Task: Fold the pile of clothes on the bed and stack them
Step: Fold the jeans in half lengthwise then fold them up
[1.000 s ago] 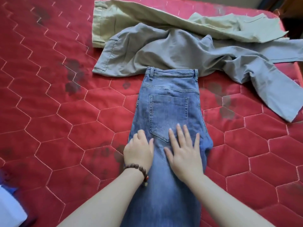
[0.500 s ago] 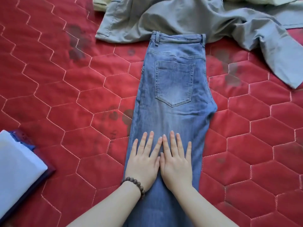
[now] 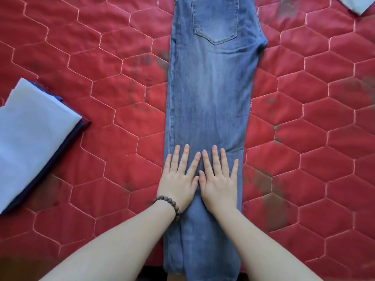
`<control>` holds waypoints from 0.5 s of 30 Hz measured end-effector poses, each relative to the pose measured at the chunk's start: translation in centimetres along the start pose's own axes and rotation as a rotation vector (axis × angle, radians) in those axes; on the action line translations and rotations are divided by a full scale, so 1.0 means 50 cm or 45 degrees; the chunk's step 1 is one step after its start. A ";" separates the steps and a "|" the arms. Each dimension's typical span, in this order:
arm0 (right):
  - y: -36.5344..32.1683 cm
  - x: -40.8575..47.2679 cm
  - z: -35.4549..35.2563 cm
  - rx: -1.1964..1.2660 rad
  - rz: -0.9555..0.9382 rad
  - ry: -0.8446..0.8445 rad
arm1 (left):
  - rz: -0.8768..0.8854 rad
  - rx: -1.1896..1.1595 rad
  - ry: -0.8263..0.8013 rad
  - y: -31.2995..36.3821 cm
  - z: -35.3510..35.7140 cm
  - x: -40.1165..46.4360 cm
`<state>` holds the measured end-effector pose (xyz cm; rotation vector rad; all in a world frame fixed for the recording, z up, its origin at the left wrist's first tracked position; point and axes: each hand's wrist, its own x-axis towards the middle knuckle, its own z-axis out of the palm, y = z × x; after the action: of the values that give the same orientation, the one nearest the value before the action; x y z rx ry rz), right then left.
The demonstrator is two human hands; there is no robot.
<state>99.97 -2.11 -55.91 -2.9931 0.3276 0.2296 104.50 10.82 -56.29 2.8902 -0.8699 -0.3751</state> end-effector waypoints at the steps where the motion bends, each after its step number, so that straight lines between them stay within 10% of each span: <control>1: -0.003 -0.031 0.006 0.009 0.011 0.000 | 0.009 -0.001 0.002 0.005 0.006 -0.027; 15: -0.013 -0.409 0.055 0.015 -0.031 -0.107 | -0.118 -0.006 -0.052 0.137 0.093 -0.386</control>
<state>79.99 3.08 -55.21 -2.9633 0.2821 0.3482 84.07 15.71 -55.69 2.9354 -0.7417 -0.4452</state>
